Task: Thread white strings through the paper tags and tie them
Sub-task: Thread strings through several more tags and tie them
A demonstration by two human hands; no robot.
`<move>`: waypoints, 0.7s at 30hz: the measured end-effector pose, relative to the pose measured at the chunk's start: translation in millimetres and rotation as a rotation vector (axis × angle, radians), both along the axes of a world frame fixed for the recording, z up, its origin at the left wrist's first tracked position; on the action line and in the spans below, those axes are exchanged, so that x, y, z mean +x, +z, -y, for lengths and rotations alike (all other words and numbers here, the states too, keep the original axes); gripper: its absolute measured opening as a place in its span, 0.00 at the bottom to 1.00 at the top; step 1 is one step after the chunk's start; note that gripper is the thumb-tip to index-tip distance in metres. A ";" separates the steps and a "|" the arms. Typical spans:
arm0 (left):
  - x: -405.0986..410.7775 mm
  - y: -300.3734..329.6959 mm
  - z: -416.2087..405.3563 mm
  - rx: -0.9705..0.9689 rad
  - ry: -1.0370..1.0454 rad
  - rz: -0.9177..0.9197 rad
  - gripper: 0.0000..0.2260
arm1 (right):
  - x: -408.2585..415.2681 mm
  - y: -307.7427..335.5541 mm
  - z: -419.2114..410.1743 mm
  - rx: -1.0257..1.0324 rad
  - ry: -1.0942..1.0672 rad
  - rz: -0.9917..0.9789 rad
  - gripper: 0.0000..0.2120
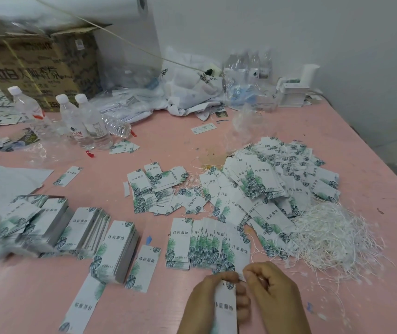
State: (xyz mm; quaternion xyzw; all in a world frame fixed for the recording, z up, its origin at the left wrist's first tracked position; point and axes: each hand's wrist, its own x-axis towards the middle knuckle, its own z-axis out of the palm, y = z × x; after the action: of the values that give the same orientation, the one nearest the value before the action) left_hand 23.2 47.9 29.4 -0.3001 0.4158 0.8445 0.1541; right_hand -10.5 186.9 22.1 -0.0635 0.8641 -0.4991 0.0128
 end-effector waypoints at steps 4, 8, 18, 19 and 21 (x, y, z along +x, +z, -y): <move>-3.0 6.9 -0.7 0.109 0.129 -0.081 0.13 | 3.1 0.1 1.2 -0.069 -0.030 0.087 0.13; 3.2 3.3 1.7 -0.185 0.025 -0.124 0.15 | 6.5 2.5 8.2 -0.073 -0.019 0.124 0.13; 7.6 2.7 -1.0 -0.500 0.026 -0.268 0.12 | 8.0 4.7 17.3 -0.036 -0.061 0.076 0.10; 7.6 4.0 -2.0 -0.511 0.036 -0.272 0.13 | 7.5 5.2 17.7 -0.027 -0.070 0.068 0.11; 7.4 8.9 -4.3 -0.518 0.054 -0.280 0.11 | 7.1 6.0 18.2 -0.005 -0.076 0.040 0.13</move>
State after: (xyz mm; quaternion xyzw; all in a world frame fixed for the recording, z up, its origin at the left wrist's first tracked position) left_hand 30.6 52.2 38.3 -0.2207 0.6269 0.7471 -0.0090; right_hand -3.4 168.7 28.1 -0.0205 0.8643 -0.5025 0.0108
